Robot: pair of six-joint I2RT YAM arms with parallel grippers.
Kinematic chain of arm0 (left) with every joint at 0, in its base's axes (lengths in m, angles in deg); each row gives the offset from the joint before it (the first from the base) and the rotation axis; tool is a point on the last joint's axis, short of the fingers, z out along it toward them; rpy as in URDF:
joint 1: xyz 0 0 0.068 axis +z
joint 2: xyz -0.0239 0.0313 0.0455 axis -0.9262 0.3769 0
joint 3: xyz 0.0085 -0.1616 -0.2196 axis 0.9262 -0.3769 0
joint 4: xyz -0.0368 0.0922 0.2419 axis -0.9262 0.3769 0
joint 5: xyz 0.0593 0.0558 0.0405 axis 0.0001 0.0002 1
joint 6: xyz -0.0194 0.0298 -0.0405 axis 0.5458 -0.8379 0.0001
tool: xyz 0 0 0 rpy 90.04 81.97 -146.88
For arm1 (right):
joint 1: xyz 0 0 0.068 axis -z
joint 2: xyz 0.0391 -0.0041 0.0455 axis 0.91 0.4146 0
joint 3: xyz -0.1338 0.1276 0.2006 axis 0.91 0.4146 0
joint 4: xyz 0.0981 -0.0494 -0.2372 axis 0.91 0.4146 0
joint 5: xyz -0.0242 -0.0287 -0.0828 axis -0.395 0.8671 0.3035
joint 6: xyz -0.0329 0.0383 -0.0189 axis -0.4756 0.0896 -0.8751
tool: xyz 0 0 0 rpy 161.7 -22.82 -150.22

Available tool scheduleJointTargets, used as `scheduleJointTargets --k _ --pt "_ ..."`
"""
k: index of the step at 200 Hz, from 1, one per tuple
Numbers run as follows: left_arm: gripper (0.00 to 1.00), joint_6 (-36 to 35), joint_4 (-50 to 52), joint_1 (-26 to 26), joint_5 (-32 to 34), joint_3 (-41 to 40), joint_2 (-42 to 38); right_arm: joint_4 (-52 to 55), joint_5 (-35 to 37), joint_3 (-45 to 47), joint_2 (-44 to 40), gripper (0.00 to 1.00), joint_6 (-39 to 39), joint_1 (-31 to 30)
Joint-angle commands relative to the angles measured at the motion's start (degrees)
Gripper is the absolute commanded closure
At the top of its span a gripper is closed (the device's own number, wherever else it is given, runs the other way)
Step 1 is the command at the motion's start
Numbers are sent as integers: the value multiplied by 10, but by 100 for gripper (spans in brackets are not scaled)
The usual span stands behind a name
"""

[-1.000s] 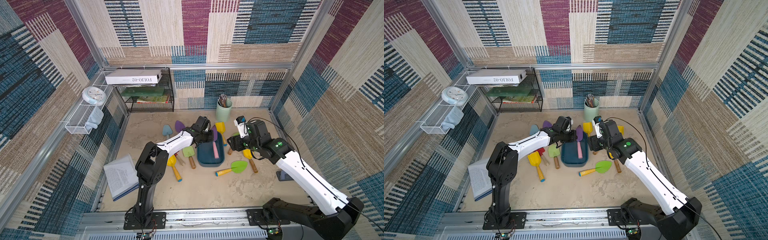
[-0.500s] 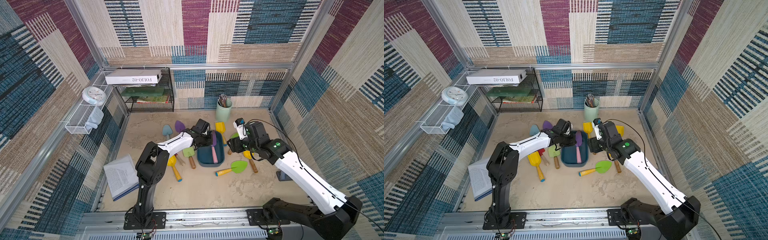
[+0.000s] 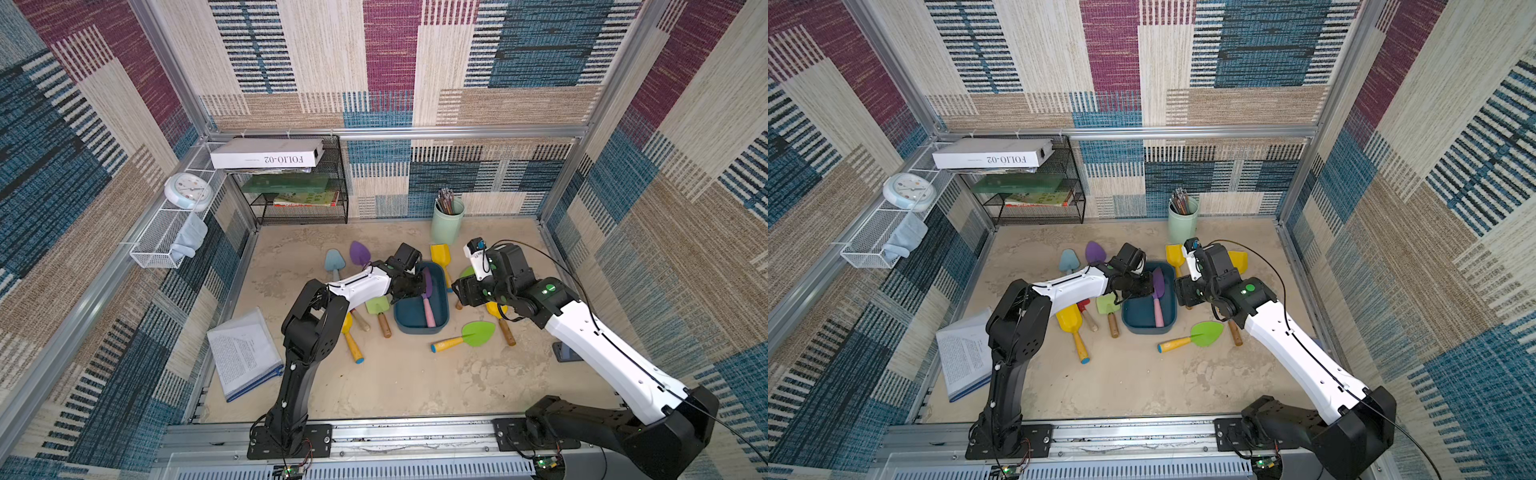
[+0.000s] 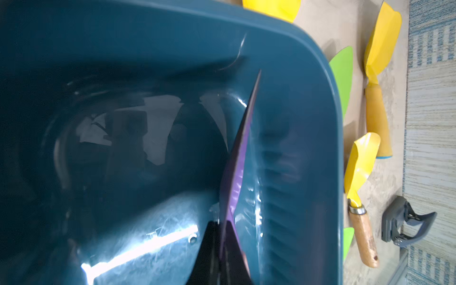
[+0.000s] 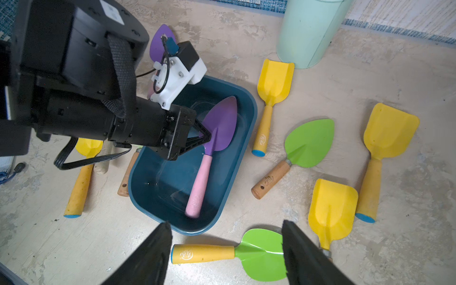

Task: Put the shovel into the storage box
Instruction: Place the shovel in the storage box.

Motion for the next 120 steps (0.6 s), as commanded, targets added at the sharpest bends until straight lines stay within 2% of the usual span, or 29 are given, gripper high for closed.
scheduleJointTargets --k 1,46,91,120 --pt "100 3 0 1 -8 11 11 -13 -4 3 3 25 -7 0" --pt "100 0 31 1 0 30 30 -14 -2 10 -2 25 -10 1" --pt "75 -2 70 1 21 51 40 -14 -2 14 -9 25 -14 2" --pt "66 -3 91 1 31 60 46 -15 -3 18 -14 25 -14 3"
